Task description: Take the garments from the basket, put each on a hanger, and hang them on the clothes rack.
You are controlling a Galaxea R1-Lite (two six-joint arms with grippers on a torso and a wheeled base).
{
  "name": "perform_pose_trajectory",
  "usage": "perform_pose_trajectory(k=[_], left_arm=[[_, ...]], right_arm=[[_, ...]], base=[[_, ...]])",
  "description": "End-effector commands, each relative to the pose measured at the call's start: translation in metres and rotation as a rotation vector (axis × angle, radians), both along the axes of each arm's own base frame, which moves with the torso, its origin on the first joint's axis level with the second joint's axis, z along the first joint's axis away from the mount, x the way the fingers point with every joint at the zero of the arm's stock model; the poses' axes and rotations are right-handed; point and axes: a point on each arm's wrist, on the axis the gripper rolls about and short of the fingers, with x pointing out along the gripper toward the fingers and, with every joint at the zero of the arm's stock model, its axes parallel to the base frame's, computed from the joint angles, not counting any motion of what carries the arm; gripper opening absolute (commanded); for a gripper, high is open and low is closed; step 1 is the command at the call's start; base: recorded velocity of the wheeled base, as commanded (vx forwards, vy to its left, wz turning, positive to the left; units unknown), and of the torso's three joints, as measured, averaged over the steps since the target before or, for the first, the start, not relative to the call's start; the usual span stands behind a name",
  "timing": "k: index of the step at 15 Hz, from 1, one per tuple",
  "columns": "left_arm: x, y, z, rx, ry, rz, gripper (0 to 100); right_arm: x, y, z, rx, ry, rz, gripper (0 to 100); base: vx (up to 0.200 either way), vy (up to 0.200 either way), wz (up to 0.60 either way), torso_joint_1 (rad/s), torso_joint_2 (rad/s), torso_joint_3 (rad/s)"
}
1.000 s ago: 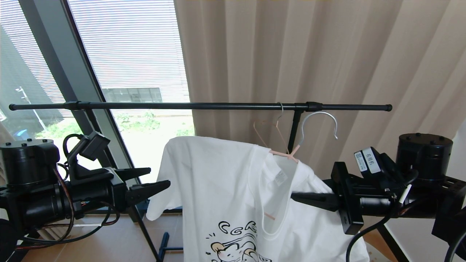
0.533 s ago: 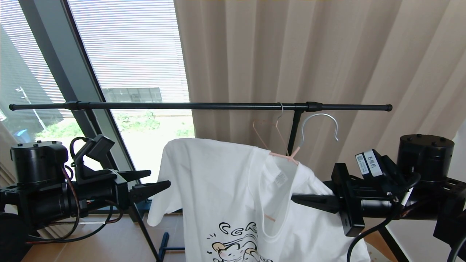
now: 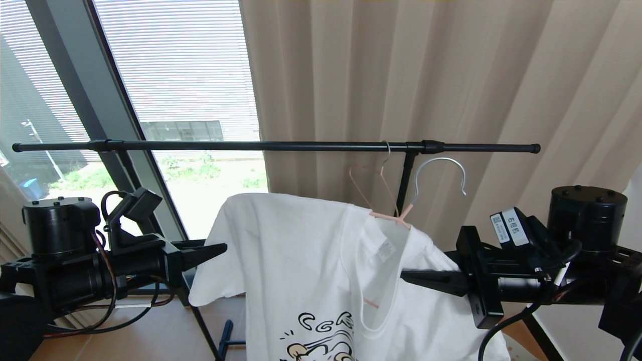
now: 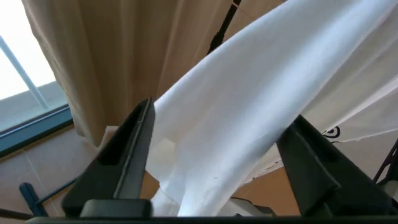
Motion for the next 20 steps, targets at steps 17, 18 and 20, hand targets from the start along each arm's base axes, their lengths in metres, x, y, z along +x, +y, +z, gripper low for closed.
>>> perform_pose_trajectory(k=[17,18,20], left_arm=[[-0.031,0.031,0.007,-0.005,-0.022,0.132,0],[-0.032,0.032,0.007,-0.006,-0.020,0.134,0],[-0.036,0.032,0.005,-0.006,-0.013,0.137,0]], right_arm=[[0.010,-0.009,0.005,0.011,-0.015,-0.037,0],[0.010,-0.010,0.005,0.015,-0.014,-0.029,0],[0.011,-0.012,0.006,0.020,-0.015,-0.028,0]], base=[[0.000,0.000,0.00,0.000,0.00,0.000],[0.000,0.000,0.00,0.000,0.00,0.000],[0.000,0.000,0.00,0.000,0.00,0.000]])
